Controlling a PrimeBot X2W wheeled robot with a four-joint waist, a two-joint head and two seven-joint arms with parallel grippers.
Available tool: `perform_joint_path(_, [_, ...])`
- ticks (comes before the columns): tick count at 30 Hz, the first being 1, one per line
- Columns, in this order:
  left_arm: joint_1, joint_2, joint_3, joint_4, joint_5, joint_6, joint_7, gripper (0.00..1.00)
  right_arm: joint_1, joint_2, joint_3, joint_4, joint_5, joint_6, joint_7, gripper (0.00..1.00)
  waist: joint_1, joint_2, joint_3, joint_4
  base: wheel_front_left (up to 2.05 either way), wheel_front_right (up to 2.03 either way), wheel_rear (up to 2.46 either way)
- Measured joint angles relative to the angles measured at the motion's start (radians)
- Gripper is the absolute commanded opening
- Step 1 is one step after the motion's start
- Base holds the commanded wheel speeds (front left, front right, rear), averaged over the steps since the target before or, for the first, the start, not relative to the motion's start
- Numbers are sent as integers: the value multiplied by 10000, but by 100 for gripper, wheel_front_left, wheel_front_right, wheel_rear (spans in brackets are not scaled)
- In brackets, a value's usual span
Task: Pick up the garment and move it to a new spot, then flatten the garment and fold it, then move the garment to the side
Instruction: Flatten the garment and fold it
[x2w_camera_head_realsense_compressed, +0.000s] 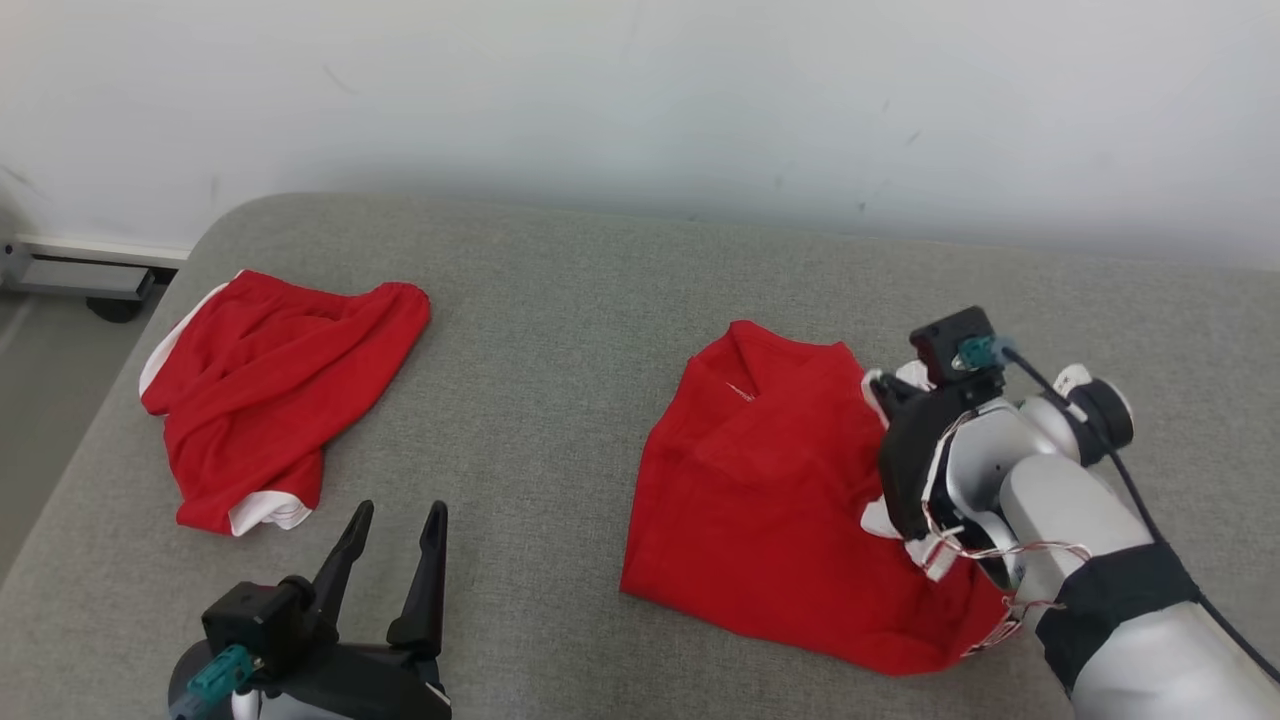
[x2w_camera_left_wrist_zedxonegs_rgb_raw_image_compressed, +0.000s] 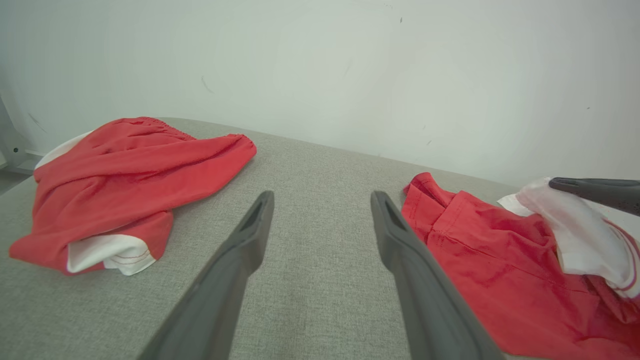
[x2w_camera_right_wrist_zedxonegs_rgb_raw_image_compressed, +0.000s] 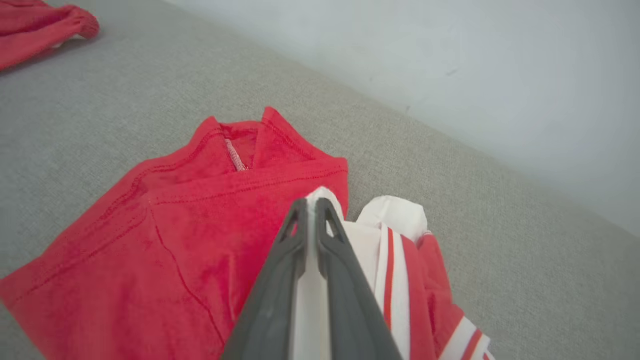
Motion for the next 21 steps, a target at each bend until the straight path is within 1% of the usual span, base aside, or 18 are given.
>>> perform_joint_path(3, [8, 4, 13, 0, 0, 0, 0, 100, -4, 19, -343, -364, 182, -6, -577, 0, 0, 0, 2, -100, 0, 0, 0])
perform_joint_path(7, [41, 67, 15, -8, -2, -4, 0, 100, 524, -150, -859, -1030, 405, -194, -1390, 0, 0, 0, 3, -336, 0, 0, 0])
perform_joint_path(9, [66, 130, -42, -17, -2, -96, 0, 100, 1093, -405, -1137, -1346, 541, -353, -1728, 0, 0, 0, 8, -496, 0, 0, 0])
perform_joint_path(12, [30, 201, -305, -35, -10, -462, 58, 100, 1981, -740, -1563, -1791, 688, -654, -2136, 0, 0, 0, 30, -777, 0, 0, 0])
perform_joint_path(14, [-90, 205, -556, -17, -12, -834, 176, 100, 2440, -846, -1733, -2050, 702, -796, -2341, 0, 0, 0, 56, -981, 0, 0, 0])
perform_joint_path(18, [-838, 180, -1057, 301, -29, -1616, 639, 100, 3068, -694, -1797, -2510, 811, -934, -2602, 0, 0, 0, 154, -1423, 0, 0, 0])
perform_joint_path(20, [-1313, 171, -1189, 596, -56, -1956, 871, 100, 3179, -527, -1776, -2623, 842, -959, -2677, 0, 0, 0, 224, -1645, 0, 0, 0])
perform_joint_path(21, [-1540, 88, -1181, 786, -184, -2031, 993, 100, 3248, -453, -1772, -2731, 878, -961, -2696, 0, 0, 0, 267, -1759, 0, 0, 0])
